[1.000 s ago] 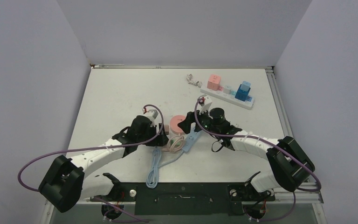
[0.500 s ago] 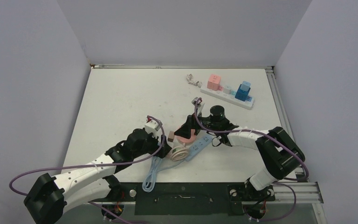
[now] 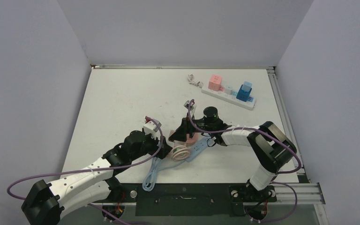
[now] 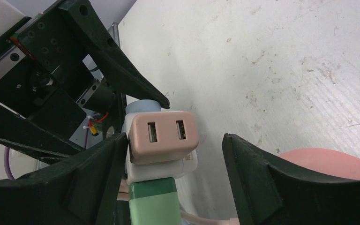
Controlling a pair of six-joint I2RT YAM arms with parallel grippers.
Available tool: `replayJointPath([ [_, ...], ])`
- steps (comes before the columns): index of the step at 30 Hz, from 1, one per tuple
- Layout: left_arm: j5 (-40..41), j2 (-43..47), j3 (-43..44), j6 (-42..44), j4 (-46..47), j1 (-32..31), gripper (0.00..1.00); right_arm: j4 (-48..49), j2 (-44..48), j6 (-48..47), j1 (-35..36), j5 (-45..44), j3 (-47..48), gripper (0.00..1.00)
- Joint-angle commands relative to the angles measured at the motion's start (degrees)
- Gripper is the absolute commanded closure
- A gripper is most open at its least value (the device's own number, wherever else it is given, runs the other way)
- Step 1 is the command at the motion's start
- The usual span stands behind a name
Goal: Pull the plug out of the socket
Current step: Remove the plug from the socket.
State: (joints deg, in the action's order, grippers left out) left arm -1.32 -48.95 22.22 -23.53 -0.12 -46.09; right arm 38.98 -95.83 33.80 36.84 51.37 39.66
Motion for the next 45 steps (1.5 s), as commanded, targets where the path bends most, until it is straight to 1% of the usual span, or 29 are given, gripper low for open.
replayJointPath([
  [1, -0.86, 2.19, 1.47, -0.20, 8.38, -0.28, 0.71, 6.01, 0.09, 1.00, 0.08, 2.27, 2.19, 0.32],
  [3, -1.04, 2.15, 1.63, -0.16, 8.47, -0.32, 0.71, 6.46, 0.17, 1.27, 0.16, 2.68, 2.09, 0.39],
  [5, -1.05, 2.10, 1.81, -0.14, 8.47, -0.27, 0.71, 6.99, 0.44, 1.62, 0.25, 2.94, 1.89, 0.50],
  [6, -1.01, 2.03, 1.81, -0.19, 8.51, -0.26, 0.70, 7.37, 0.65, 1.76, 0.25, 2.92, 1.71, 0.57],
  [7, -0.73, 2.02, 1.94, -0.20, 8.66, -0.19, 0.69, 7.42, 0.84, 1.72, 0.25, 2.82, 1.59, 0.67],
  [8, -0.29, 2.02, 2.02, -0.32, 8.85, -0.23, 0.66, 7.47, 1.14, 1.55, 0.25, 2.64, 1.44, 0.74],
  [9, 0.30, 1.97, 2.08, -0.49, 9.04, -0.14, 0.60, 7.43, 1.39, 1.47, 0.25, 2.23, 1.21, 0.78],
  [10, 0.79, 1.89, 2.18, -0.80, 9.33, 0.14, 0.51, 7.28, 1.75, 0.96, 0.25, 1.63, 0.95, 0.86],
  [12, 0.79, 1.36, 2.77, -1.55, 10.04, 1.01, 0.29, 6.62, 2.66, -0.06, 0.17, -0.67, 0.31, 0.93],
  [13, 0.03, 0.89, 3.12, -1.97, 10.39, 1.69, 0.20, 6.35, 3.27, -0.58, 0.16, -2.15, -0.12, 0.95],
  [14, -1.48, 0.38, 3.55, -2.49, 10.83, 2.59, 0.13, 5.98, 4.06, -1.27, 0.16, -4.17, -0.71, 0.95],
  [17, -7.39, -1.45, 4.74, -4.57, 12.41, 5.49, 0.08, 4.18, 6.77, -4.35, 0.21, -11.46, -2.74, 0.95],
  [21, -14.36, -3.33, 8.22, -6.95, 11.03, 9.46, 0.05, 3.08, 11.18, -8.26, 0.49, -22.10, -6.16, 0.95],
  [23, -14.96, -4.38, 10.86, -7.95, 6.96, 11.47, 0.04, 3.56, 14.37, -10.20, 1.16, -27.68, -8.53, 0.95],
  [25, -15.02, -6.51, 14.40, -8.77, 1.58, 14.18, 0.04, 2.39, 17.66, -13.82, 3.24, -36.04, -10.62, 0.95],
  [27, -16.30, -9.89, 18.08, -9.49, -4.60, 17.42, 0.04, 0.60, 20.74, -17.64, 6.40, -43.81, -11.67, 0.95],
  [28, -18.00, -11.94, 19.84, -9.81, -6.26, 19.05, 0.04, 0.21, 21.58, -19.04, 7.53, -46.80, -12.11, 0.95],
  [30, -22.95, -16.59, 22.81, -10.06, -8.06, 22.27, 0.05, 0.48, 23.09, -21.23, 9.72, -52.93, -13.34, 0.95],
  [32, -25.62, -21.34, 25.25, -10.32, -8.85, 23.03, 0.06, 1.04, 24.12, -22.93, 11.98, -57.93, -14.36, 0.95],
  [35, -29.56, -27.26, 27.25, -11.45, -7.08, 22.98, 0.07, 1.17, 24.81, -24.92, 14.92, -63.09, -15.23, 0.95],
  [38, -32.34, -31.19, 26.57, -13.40, -2.67, 22.82, 0.07, 1.72, 24.99, -25.55, 17.05, -66.48, -16.17, 0.95],
  [42, -35.04, -34.96, 24.64, -12.97, 2.07, 22.62, 0.07, 2.32, 24.85, -25.17, 18.75, -68.00, -17.06, 0.95],
  [45, -38.37, -36.77, 23.90, -13.03, 3.57, 22.38, 0.07, 2.51, 23.89, -24.31, 19.00, -67.70, -17.09, 0.95],
])
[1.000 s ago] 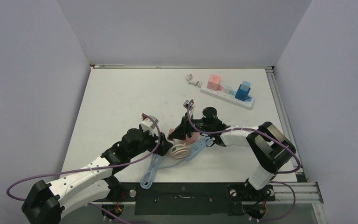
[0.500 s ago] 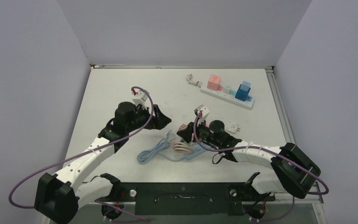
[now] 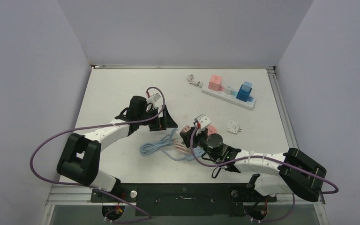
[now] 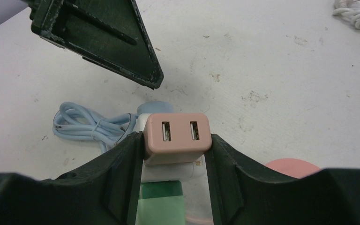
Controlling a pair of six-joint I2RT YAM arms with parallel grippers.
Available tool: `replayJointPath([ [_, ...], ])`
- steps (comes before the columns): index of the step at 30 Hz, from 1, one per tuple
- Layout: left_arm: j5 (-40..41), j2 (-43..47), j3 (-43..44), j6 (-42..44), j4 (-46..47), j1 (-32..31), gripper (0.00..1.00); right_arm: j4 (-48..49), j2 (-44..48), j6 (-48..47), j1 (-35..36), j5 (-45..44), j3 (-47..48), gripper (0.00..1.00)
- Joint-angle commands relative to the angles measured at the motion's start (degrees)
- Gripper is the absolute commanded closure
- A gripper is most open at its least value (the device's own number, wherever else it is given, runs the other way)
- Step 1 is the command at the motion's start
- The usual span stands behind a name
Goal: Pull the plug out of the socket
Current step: Remove the plug from the socket.
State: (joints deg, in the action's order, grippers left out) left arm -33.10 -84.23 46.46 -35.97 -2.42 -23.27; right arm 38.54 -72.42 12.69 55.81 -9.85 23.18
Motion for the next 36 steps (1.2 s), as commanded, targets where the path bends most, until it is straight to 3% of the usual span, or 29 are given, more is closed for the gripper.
replayJointPath([
  [1, -7.00, -2.03, -0.17, -0.30, 5.58, -0.58, 0.07, 2.98, -0.03, -2.90, 0.00, -6.44, -0.48, 0.95],
  [6, -8.02, -3.91, 0.70, 1.21, 2.51, -0.73, 0.13, 2.68, -1.60, -2.01, 0.08, -6.15, 0.20, 0.95],
  [16, -10.03, -5.54, 0.40, -0.03, 3.39, -1.16, 0.22, 2.73, -2.17, -1.45, 0.00, -5.67, 0.29, 0.95],
  [25, -10.69, -7.14, 0.94, -0.92, 5.40, -2.27, 0.35, 2.59, -2.42, -1.40, 0.04, -5.26, 0.55, 0.95],
  [32, -4.80, -4.71, 2.42, 2.42, 3.93, -3.45, 0.36, 2.59, -2.77, -1.13, 0.08, -4.68, 0.73, 0.95],
  [36, -5.89, -4.49, 2.19, 2.39, 5.14, -4.27, 0.38, 2.72, -2.80, -1.01, 0.05, -4.39, 0.73, 0.95],
])
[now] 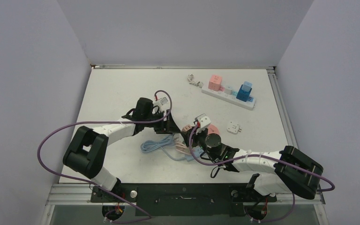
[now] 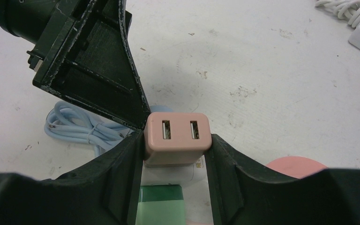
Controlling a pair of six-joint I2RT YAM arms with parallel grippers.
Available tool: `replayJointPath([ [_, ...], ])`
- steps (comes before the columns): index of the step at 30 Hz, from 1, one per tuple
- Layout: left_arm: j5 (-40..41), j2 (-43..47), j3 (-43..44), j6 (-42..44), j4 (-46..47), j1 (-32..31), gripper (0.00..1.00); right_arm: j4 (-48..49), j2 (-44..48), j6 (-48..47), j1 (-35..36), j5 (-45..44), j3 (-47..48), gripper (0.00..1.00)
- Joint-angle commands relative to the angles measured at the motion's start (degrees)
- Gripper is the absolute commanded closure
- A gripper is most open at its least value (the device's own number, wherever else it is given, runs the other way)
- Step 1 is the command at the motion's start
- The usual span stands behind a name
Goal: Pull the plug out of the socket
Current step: Remove the plug from the socket.
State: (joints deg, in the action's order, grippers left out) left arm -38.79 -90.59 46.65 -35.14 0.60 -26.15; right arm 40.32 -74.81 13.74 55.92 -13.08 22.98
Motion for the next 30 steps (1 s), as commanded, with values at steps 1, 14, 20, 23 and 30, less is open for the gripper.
replayJointPath([
  [1, -0.58, 1.60, 2.14, 1.56, 2.28, -1.87, 0.39, 0.93, -0.44, -2.05, -0.09, -1.13, 0.93, 0.95],
  [14, -0.27, -1.18, 2.96, 2.09, 0.18, -4.49, 0.54, 1.17, -0.50, -0.07, -0.36, -0.91, 0.75, 0.95],
  [20, 2.77, -2.11, 3.18, 3.12, -3.32, -5.33, 0.59, 2.36, -0.37, 4.44, -4.24, 4.43, -0.32, 0.95],
  [23, 3.90, -2.67, 3.46, 3.55, -4.70, -5.72, 0.61, 3.41, -0.79, 7.20, -8.28, 9.41, -0.97, 0.95],
  [30, 4.37, -3.42, 3.58, 3.57, -5.50, -5.84, 0.63, 3.77, -2.42, 9.80, -11.04, 12.62, -0.75, 0.95],
])
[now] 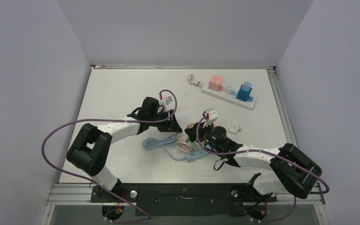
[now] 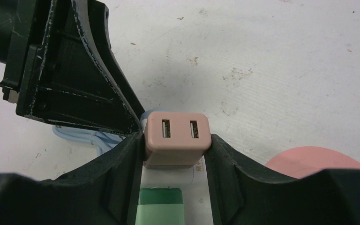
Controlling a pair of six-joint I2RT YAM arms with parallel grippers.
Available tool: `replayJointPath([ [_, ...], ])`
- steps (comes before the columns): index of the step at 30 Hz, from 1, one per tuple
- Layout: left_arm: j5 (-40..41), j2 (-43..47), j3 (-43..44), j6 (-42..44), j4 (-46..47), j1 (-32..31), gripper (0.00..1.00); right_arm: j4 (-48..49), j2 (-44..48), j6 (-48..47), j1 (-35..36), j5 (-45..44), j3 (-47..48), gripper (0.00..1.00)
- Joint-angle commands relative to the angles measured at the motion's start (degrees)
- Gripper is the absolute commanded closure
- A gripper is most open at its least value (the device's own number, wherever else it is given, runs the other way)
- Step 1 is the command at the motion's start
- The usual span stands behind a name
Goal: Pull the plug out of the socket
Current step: Remove the plug from the socket.
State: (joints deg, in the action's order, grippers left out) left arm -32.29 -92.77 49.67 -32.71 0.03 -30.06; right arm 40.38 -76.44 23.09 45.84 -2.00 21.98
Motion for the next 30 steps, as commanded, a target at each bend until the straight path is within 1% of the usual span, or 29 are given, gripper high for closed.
replayJointPath([
  [1, -2.00, -1.30, 0.66, 1.13, -5.02, -1.94, 0.63, 3.42, -1.05, 0.72, -1.09, 1.56, 0.42, 0.95],
  [6, -2.03, -1.58, 0.93, 1.18, -5.46, -1.94, 0.63, 3.22, -1.16, 0.68, -1.08, 1.51, 0.30, 0.95],
  [9, -2.75, -0.90, 1.06, 1.52, -5.17, -1.85, 0.61, 2.76, -0.65, -0.04, -0.96, 0.46, 0.49, 0.95],
  [14, -3.50, 3.11, -0.09, 3.08, -1.65, -2.39, 0.49, 1.56, -0.06, -1.11, 0.16, -2.01, 0.67, 0.95],
  [17, -0.25, 6.28, -0.32, 6.44, -1.97, -4.31, 0.41, 1.03, -0.05, -1.46, 0.82, -2.88, 1.08, 0.95],
  [20, 5.18, 9.70, -1.14, 10.37, -2.20, -6.89, 0.36, 1.10, -0.05, -1.34, 1.20, -3.01, 1.15, 0.95],
  [25, 14.72, 13.74, -3.46, 17.17, -0.90, -10.78, 0.35, 1.48, 0.20, -0.81, 1.31, -2.16, 1.14, 0.95],
  [28, 15.43, 14.33, -5.13, 20.04, 2.72, -11.67, 0.34, 1.64, 0.48, -0.29, 1.20, -1.33, 1.05, 0.95],
  [30, 14.86, 15.20, -8.24, 20.61, 7.50, -11.90, 0.34, 1.90, 0.90, 0.00, 1.20, -0.92, 0.84, 0.95],
])
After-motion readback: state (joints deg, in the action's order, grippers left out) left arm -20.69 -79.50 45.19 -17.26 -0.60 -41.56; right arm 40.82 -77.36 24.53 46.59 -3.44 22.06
